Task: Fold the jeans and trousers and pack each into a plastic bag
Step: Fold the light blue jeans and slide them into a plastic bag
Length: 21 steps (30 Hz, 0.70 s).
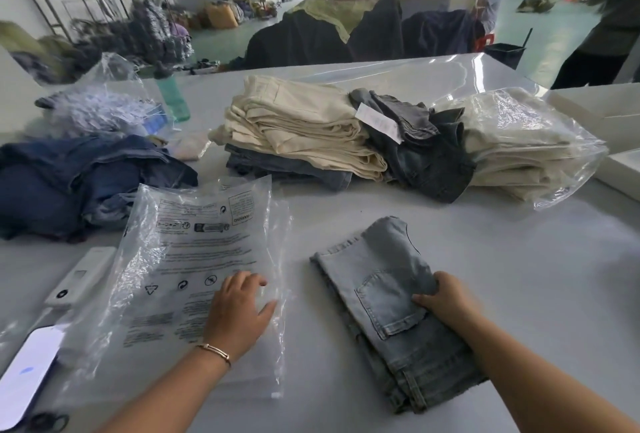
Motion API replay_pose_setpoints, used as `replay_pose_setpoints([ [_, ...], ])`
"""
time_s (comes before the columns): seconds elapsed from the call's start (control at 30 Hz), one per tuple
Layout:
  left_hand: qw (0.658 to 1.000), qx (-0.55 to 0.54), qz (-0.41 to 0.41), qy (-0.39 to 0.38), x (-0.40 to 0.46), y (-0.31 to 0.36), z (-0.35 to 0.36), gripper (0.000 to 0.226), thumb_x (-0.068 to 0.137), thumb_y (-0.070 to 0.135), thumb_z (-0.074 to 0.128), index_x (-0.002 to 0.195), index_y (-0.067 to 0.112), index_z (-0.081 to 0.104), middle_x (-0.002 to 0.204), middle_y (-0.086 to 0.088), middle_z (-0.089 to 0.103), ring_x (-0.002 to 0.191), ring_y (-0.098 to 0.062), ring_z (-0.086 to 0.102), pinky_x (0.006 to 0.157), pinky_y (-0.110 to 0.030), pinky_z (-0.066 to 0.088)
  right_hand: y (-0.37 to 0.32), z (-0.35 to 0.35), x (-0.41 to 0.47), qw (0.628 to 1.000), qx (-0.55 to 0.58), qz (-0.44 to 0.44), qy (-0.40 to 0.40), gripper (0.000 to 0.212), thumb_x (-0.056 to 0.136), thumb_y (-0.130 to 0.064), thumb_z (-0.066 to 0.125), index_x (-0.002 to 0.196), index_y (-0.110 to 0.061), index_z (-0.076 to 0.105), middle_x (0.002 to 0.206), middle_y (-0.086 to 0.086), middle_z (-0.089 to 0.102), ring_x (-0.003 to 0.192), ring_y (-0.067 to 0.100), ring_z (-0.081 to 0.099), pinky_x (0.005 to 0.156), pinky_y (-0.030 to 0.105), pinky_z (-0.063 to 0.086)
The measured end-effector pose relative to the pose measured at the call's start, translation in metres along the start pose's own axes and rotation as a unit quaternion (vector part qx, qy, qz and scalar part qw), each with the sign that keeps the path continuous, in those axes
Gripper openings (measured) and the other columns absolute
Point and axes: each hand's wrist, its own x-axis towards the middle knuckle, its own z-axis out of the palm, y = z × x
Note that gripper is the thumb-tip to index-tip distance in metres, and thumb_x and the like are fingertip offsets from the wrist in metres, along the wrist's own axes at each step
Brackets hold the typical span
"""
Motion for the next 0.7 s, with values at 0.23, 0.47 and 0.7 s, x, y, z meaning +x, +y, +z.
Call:
replay_pose_setpoints([
  [0.23,0.978,0.042,-0.149,-0.141,-0.029,0.004,0.004,0.061,0.054,0.082,0.06,0.079,0.028,0.047,0.08,0.014,0.055,0.081,-0.013,0.054,0.077,-0.03,0.046,-0.006,0.001,0.013,0.982,-0.133,-0.116,0.062,0.015,0.091,-0.027,0.053,0.105,-0.022,0.049,0.109,0.007,0.064,0.096,0.029,0.061,0.064,0.029,0.038],
  [0.47,0.971,0.032,-0.19,-0.143,-0.009,0.022,0.004,0.016,0.081,0.027,0.055,0.067,0.02,0.049,0.075,0.002,0.06,0.077,-0.023,0.058,0.061,-0.027,0.038,-0.008,0.01,0.027,0.987,-0.128,-0.091,0.035,0.018,0.089,-0.018,0.047,0.107,-0.018,0.043,0.113,0.012,0.061,0.1,0.031,0.06,0.068,0.033,0.042],
  [0.7,0.922,-0.304,-0.165,-0.175,0.016,0.059,-0.002,0.047,0.091,0.037,0.06,0.134,0.019,0.054,0.128,0.002,0.061,0.11,-0.006,0.057,0.094,-0.02,0.044,-0.001,-0.02,0.034,0.981,-0.128,-0.132,0.059,0.048,0.086,-0.009,0.048,0.125,-0.035,0.058,0.119,0.001,0.062,0.108,0.026,0.06,0.082,0.032,0.047],
])
